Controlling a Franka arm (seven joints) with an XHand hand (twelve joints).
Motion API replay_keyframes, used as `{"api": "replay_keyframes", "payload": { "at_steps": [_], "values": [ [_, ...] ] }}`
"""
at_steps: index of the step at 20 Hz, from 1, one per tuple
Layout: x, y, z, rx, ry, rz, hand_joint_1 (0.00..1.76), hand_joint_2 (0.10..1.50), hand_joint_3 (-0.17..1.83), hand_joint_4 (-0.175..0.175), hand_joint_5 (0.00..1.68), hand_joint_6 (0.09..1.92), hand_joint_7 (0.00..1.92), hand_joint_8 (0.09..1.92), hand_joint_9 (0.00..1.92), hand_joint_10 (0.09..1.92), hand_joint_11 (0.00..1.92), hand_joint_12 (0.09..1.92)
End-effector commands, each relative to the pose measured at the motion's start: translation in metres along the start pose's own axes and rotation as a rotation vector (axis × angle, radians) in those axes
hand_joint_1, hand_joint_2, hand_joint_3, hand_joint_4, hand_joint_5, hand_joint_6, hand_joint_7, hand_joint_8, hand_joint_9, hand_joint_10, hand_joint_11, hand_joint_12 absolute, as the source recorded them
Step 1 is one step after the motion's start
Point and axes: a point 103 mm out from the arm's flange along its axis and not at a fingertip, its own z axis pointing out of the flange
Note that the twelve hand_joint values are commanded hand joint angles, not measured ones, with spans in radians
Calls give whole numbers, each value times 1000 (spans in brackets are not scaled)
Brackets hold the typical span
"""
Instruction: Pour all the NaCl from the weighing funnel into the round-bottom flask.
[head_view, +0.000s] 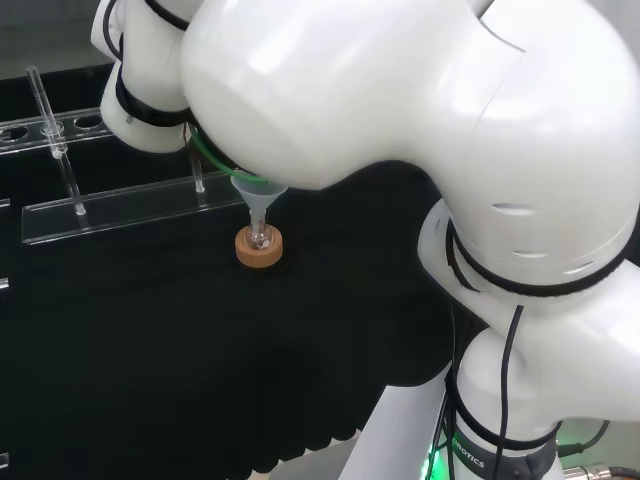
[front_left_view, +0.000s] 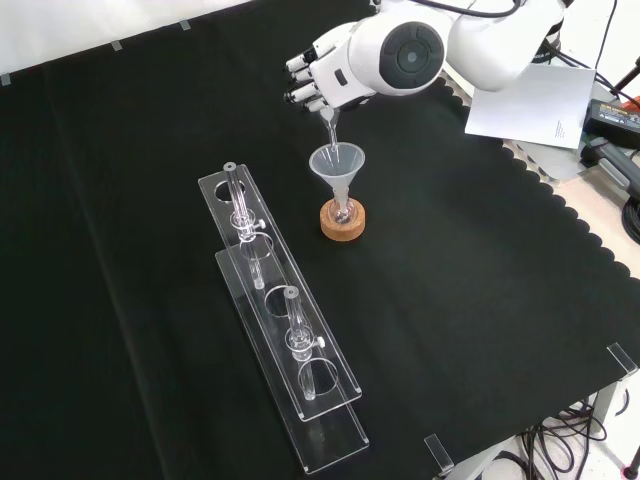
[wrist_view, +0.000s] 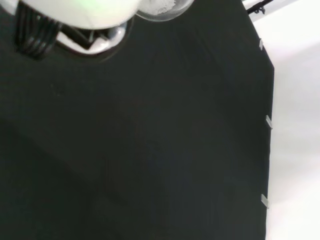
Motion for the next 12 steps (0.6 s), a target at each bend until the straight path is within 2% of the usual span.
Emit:
{"api": "replay_keyframes", "payload": {
  "at_steps": [1,12],
  "values": [
    [0,-1,-5,-6,-53,1,1159,580,712,175,1406,451,767,604,1193,167,1051,894],
    [0,-2,-12,-11,-158,2,1158,580,712,175,1405,454,765,604,1193,162,1053,891]
  ]
}}
